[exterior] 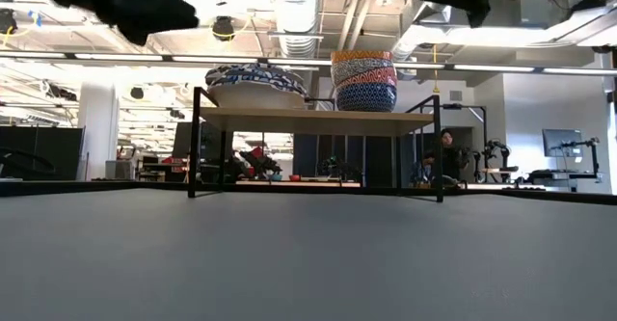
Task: Place and stack bowls onto a shelf
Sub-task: Return to Home Position
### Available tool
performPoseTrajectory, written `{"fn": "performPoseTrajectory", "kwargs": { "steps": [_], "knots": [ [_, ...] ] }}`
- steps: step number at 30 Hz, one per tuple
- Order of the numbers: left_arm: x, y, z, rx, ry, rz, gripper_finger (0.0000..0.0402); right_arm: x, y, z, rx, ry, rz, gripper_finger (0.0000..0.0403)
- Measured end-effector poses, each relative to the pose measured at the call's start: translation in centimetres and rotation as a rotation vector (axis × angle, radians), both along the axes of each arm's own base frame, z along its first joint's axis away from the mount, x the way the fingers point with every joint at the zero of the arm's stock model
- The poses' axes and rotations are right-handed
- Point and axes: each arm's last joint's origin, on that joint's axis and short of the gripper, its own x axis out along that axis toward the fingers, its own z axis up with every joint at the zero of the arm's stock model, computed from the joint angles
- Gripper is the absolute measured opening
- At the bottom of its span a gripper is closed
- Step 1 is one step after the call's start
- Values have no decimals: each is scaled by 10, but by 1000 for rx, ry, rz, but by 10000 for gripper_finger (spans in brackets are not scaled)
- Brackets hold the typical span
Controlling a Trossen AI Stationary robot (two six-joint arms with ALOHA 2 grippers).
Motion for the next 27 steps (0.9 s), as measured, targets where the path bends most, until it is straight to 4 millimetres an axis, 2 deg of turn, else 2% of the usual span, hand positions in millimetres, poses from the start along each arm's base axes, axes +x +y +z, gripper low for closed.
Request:
{"fn": "performPoseTrajectory", "kwargs": {
  "steps": [5,7,13,17,21,27],
  "knots": [
    [-25,17,-14,-46,-119,-30,116,-13,20,-35,-29,-31,71,34],
    [-32,21,-15,-56,-152,-36,116,-19,23,-44,-36,-25,83,16],
    [-48,29,-17,-48,-172,-10,116,-35,18,-57,-33,-51,88,32],
    [-55,32,-18,-45,-161,0,116,-48,14,-58,-84,-82,116,17],
    [-58,34,-21,-48,-140,16,116,-60,7,-60,-93,-122,135,17],
    [-57,34,-34,-57,-122,21,116,-73,-1,-79,-60,-171,158,23]
  ]
}}
